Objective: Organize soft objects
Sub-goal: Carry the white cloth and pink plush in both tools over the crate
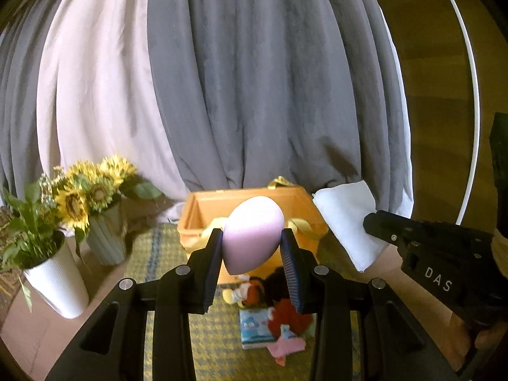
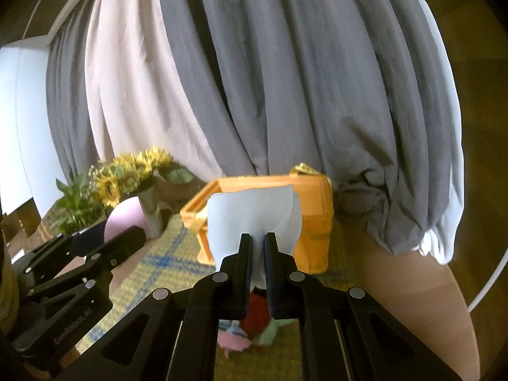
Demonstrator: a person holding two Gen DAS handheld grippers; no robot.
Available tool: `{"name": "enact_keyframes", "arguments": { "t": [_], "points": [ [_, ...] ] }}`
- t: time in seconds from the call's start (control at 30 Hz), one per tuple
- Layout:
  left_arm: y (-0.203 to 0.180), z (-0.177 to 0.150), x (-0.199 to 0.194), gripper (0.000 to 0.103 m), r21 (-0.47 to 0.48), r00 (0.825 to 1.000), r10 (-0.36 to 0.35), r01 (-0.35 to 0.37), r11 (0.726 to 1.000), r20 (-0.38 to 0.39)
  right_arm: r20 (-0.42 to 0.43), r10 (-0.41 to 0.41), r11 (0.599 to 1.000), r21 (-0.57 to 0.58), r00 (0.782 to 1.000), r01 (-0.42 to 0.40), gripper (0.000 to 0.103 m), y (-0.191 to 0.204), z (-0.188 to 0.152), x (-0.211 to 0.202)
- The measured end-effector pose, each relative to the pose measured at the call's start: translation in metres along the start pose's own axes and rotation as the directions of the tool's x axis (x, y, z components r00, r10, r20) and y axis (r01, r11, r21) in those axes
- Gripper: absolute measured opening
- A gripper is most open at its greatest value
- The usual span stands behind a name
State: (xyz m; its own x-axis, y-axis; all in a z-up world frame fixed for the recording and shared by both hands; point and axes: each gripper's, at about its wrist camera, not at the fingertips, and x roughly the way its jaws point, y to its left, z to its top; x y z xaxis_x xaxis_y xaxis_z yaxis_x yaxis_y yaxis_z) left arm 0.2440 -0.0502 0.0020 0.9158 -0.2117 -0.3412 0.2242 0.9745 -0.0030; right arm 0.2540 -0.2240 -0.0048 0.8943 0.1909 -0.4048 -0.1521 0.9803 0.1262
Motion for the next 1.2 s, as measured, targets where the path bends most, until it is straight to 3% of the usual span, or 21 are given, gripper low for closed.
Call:
{"name": "enact_keyframes", "arguments": {
  "t": [0.67,1.2],
  "points": [
    [0.014,0.042,0.024,0.036,0.030,0.992,-0.059,0.055,0.998,0.115,0.184,-0.042,0.999,0.009,0.982,0.041,0.009,0.009,0.038,0.003],
    [0.015,0.060,0.082,0.036,0.045,0.992,-0.068,0.063,0.997,0.109,0.182,-0.074,0.997,-0.016,0.980,0.078,0.009,0.000,0.066,0.047]
  ]
}}
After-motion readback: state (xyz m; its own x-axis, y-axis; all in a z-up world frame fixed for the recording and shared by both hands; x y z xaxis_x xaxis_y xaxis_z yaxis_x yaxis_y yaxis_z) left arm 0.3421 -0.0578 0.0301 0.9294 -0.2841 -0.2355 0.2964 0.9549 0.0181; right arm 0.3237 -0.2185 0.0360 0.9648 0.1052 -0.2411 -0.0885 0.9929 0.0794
